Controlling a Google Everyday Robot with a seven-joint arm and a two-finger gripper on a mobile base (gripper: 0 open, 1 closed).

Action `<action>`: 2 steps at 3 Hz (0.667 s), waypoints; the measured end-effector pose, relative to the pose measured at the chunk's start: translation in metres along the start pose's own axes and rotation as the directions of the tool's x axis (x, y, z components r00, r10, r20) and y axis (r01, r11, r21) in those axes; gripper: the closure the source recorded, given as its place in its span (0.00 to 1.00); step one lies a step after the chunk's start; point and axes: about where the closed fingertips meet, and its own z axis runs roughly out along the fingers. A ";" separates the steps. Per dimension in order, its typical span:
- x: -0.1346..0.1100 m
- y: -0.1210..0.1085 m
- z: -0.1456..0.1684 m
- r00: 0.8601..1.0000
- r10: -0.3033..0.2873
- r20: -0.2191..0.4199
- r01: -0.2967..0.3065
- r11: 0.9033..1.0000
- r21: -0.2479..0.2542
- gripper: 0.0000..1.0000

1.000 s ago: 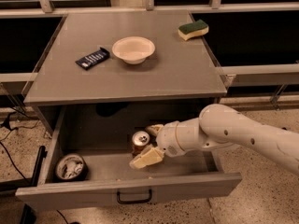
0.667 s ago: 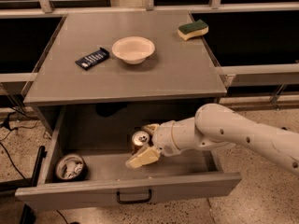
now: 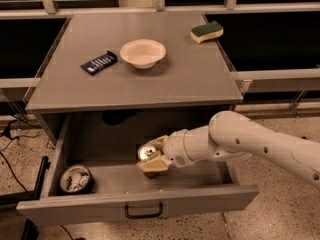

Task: Pick orange can from top drawer and place on counter

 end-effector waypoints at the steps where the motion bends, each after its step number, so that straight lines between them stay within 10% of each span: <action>1: 0.000 0.000 0.000 1.000 0.000 0.000 0.000 1.000 0.000 0.96; 2: 0.000 0.000 0.000 1.000 0.000 0.000 0.000 1.000 0.000 1.00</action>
Offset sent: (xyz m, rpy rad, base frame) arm 0.0000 0.0000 0.0000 0.0000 0.0000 0.0000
